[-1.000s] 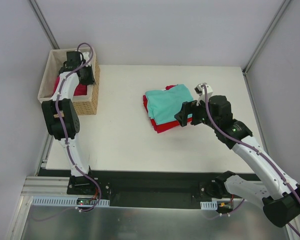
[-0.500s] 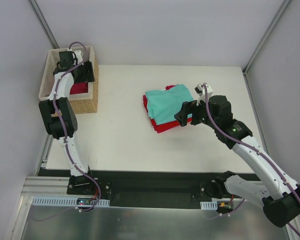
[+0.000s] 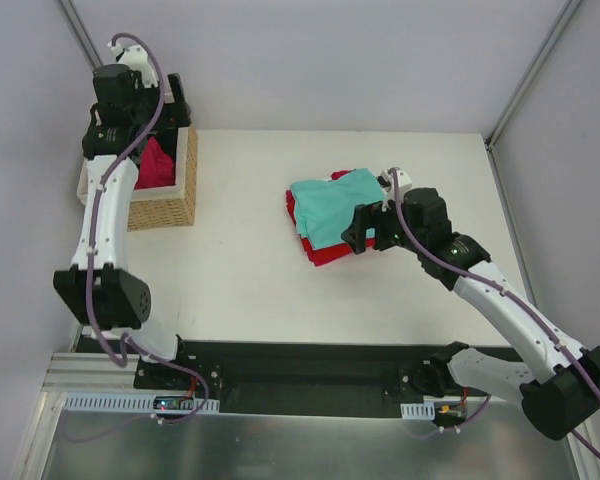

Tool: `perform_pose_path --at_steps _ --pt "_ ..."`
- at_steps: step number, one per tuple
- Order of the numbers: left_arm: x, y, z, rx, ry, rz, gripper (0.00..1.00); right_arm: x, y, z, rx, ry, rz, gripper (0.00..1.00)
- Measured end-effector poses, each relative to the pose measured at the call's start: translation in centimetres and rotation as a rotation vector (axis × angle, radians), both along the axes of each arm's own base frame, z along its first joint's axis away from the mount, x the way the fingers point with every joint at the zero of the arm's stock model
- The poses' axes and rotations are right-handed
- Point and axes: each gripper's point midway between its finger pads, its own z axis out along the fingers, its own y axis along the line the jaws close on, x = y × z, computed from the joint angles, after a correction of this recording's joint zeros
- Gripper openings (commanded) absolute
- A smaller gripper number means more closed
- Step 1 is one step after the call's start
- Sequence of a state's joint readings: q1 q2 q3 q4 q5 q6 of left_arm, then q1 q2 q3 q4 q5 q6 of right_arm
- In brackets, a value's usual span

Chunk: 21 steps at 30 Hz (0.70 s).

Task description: Fold and stack the t-shirts

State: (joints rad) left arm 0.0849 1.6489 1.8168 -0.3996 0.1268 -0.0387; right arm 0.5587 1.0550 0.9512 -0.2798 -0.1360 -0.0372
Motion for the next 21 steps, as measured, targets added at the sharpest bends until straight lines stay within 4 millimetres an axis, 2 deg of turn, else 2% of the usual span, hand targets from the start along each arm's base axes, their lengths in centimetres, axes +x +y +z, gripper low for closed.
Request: perform_pose_path --at_steps 2,3,5,6,8,10,13,15,18,21 --pt "-2.7 -3.6 4.5 -0.017 -0.098 -0.063 0.99 0.3 0.3 -1.1 -0.019 0.029 0.002 0.97" --pt "-4.3 -5.5 6.0 -0.032 -0.132 -0.102 0.99 0.5 0.5 -1.9 -0.033 0.051 0.003 0.96" --pt "-7.3 -8.4 7.1 -0.083 -0.154 -0.167 0.99 1.0 0.9 -3.4 -0.066 0.103 0.006 0.97" --pt "-8.5 -9.2 7.0 -0.103 -0.149 -0.187 0.99 1.4 1.2 -4.0 -0.078 0.123 0.007 0.97" --pt "-10.5 -10.0 5.5 -0.148 -0.112 -0.2 0.99 2.5 2.0 -5.4 -0.108 0.169 0.01 0.97" --pt "-12.1 -10.6 2.7 -0.184 -0.04 -0.197 0.99 3.7 2.9 -6.7 -0.13 0.204 0.014 0.97" --pt "-14.0 -11.5 -2.7 -0.212 0.101 -0.197 0.99 5.0 4.1 -8.9 -0.159 0.259 0.022 0.97" --pt "-15.1 -12.0 -5.3 -0.222 0.173 -0.199 0.99 5.7 4.9 -9.7 -0.167 0.283 0.031 0.97" --pt "-16.6 -12.3 -7.3 -0.226 0.227 -0.202 0.99 6.9 6.7 -9.9 -0.159 0.292 0.053 0.97" --pt "-17.6 -12.3 -7.2 -0.232 0.221 -0.202 0.99 7.8 8.7 -9.6 -0.148 0.282 0.08 0.97"
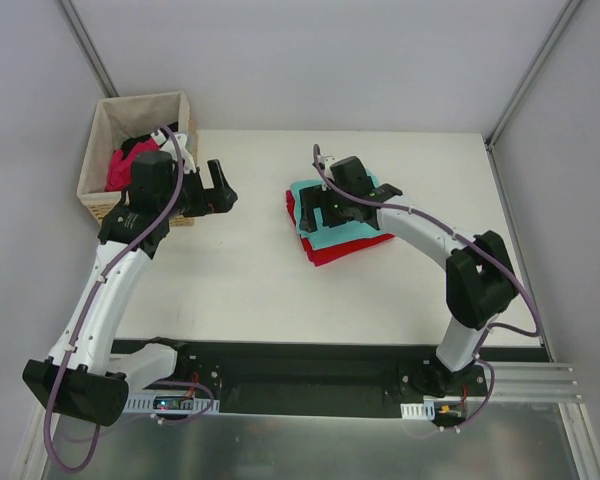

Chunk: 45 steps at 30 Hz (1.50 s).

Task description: Fold and stack the t-shirts

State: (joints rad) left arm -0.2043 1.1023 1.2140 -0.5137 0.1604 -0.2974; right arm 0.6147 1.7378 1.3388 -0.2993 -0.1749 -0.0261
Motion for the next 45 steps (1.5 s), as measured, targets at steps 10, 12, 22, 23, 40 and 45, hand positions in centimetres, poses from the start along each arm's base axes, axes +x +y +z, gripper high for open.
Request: perform_pose_path --at_steps 10,12,22,23,40,45 --pt "-0.4 -0.4 0.7 -0.004 -0.027 -0.012 0.99 0.5 2.0 -1.8 -0.028 0.017 0.016 0.97" --pt "-0.4 -0.5 0.7 -0.005 -0.027 -0.013 0.99 1.0 1.5 -1.7 -0.048 -0.001 0.002 0.97" --pt "-0.7 -1.3 0.7 -0.006 -0.025 -0.04 0.99 5.6 -3.0 4.6 -0.259 -0.165 -0.087 0.97" --pt "-0.7 -1.3 0.7 -0.006 -0.025 -0.041 0.99 5.9 -3.4 5.0 -0.276 -0.179 -0.092 0.97" --pt "-0.5 -1.5 -0.7 0.003 0.007 -0.045 0.99 5.7 -7.2 -6.7 -0.52 0.077 -0.068 0.97" --pt "-0.6 -1.7 -2.6 0.014 0.054 -0.051 0.99 5.7 -7.5 -7.5 -0.506 0.094 -0.078 0.97"
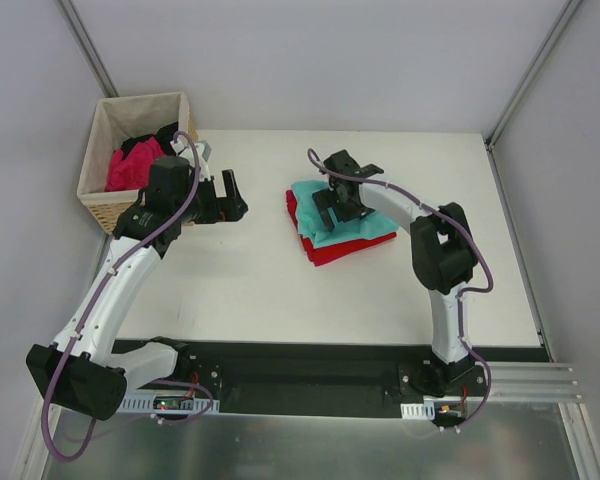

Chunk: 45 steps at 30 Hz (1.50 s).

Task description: Fold and stack the t-shirts

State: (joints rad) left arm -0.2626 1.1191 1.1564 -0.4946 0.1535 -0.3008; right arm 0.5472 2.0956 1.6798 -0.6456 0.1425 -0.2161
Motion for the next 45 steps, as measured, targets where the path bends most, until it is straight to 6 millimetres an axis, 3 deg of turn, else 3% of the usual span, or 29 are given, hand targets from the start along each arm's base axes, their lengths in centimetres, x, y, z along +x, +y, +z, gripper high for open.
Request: perform_pose_path --at_steps 10,20,32,45 --pt "0.1 -0.1 -0.2 0.0 0.004 -0.001 0.99 0.7 -1.5 -0.6 -0.002 0.006 -0.062 0.97" --pt "0.1 -0.2 -0.2 -0.003 0.005 -0.006 0.99 2.8 -4.1 -0.6 -0.053 0.014 -0.139 0.96" --pt "0.0 -0.4 -0.3 -0.008 0.011 -0.018 0.99 7.5 -10.3 -0.4 -0.028 0.026 -0.292 0.97" --pt "0.7 -0.5 -1.9 0.009 0.06 -0.021 0.99 9.7 -13.1 -0.1 -0.042 0.035 -0.341 0.97"
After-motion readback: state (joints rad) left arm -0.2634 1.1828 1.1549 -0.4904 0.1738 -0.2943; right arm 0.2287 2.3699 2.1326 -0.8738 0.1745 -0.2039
